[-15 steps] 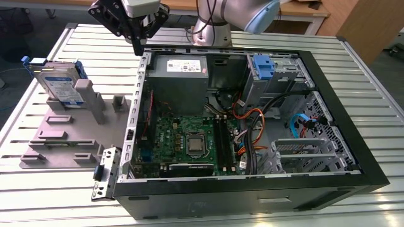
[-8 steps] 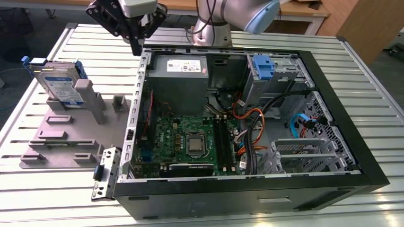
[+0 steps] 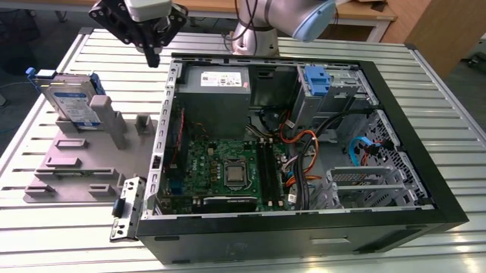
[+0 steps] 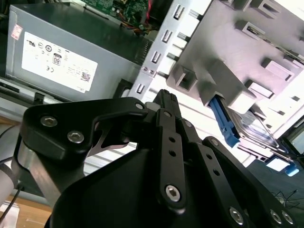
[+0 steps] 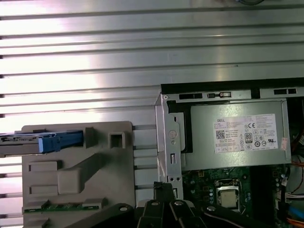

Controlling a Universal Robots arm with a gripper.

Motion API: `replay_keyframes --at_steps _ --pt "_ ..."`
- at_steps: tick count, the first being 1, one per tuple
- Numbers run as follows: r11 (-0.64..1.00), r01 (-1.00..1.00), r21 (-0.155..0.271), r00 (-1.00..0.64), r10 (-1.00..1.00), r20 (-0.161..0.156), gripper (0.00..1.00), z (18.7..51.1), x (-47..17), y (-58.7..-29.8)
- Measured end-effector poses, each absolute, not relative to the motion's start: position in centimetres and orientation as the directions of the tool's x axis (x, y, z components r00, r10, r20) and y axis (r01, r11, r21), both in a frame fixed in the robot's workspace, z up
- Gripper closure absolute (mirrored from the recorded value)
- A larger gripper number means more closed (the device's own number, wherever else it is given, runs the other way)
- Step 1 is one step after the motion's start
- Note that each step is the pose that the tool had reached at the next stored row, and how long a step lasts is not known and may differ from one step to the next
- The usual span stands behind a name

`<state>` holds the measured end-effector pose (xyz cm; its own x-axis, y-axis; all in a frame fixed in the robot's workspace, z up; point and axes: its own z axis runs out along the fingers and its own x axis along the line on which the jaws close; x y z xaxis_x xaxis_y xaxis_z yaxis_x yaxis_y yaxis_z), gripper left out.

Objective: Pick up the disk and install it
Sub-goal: 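Reach for the disk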

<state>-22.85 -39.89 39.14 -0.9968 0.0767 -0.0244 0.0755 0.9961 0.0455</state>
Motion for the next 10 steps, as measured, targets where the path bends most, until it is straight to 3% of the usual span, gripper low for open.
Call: replay_keyframes --at_steps 10 --pt "0.996 0.076 0.046 -0.997 0.077 -0.024 0.89 38.9 -26.2 -39.9"
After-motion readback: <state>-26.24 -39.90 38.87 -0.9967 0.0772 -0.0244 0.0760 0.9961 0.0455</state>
